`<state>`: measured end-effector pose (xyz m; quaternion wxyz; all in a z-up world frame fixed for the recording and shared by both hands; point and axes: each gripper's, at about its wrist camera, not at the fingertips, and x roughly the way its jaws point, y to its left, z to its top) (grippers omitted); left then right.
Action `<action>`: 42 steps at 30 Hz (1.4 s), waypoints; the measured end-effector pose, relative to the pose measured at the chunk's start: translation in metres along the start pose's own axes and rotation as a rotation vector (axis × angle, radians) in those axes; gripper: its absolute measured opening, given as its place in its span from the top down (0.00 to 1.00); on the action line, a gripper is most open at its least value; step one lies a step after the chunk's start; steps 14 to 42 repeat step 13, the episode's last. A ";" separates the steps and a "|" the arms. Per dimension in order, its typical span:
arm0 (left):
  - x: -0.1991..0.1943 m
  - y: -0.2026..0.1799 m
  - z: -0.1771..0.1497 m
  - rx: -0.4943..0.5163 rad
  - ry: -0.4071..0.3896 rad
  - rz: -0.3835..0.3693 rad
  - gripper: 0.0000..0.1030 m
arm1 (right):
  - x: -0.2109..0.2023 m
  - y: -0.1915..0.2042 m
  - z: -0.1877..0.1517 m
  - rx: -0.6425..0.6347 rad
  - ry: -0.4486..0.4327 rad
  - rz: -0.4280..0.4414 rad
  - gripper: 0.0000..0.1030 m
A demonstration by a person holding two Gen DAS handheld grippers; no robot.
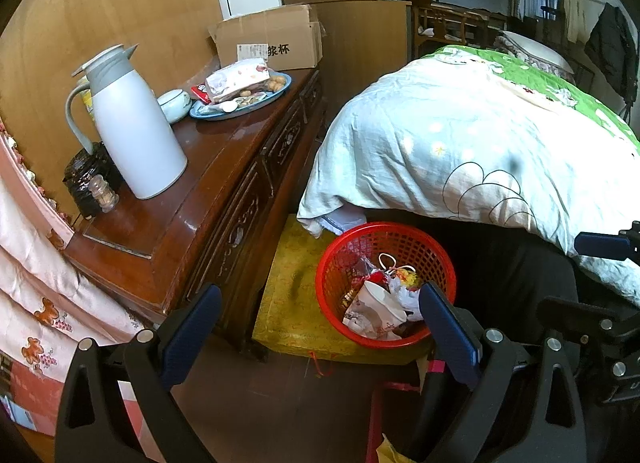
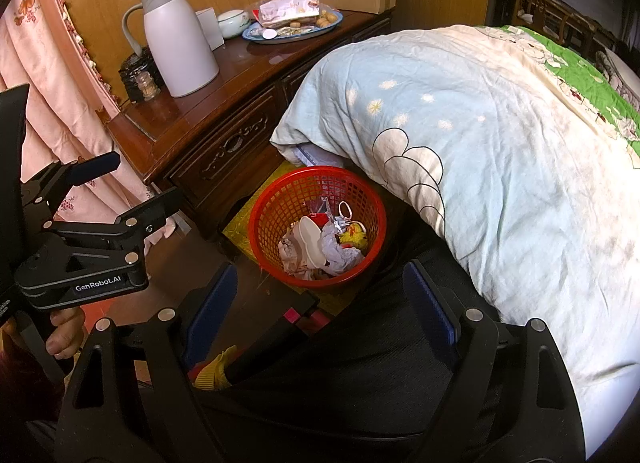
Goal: Collect trash
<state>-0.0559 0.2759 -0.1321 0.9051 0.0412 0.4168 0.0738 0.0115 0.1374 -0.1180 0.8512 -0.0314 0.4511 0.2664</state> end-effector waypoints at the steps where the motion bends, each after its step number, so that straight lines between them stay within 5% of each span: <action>1: 0.000 -0.001 0.000 0.002 -0.001 0.001 0.06 | 0.000 0.000 0.000 0.000 0.001 0.000 0.20; 42: 0.001 -0.003 0.001 0.010 0.005 0.008 0.06 | 0.000 0.000 0.000 0.001 0.001 0.001 0.20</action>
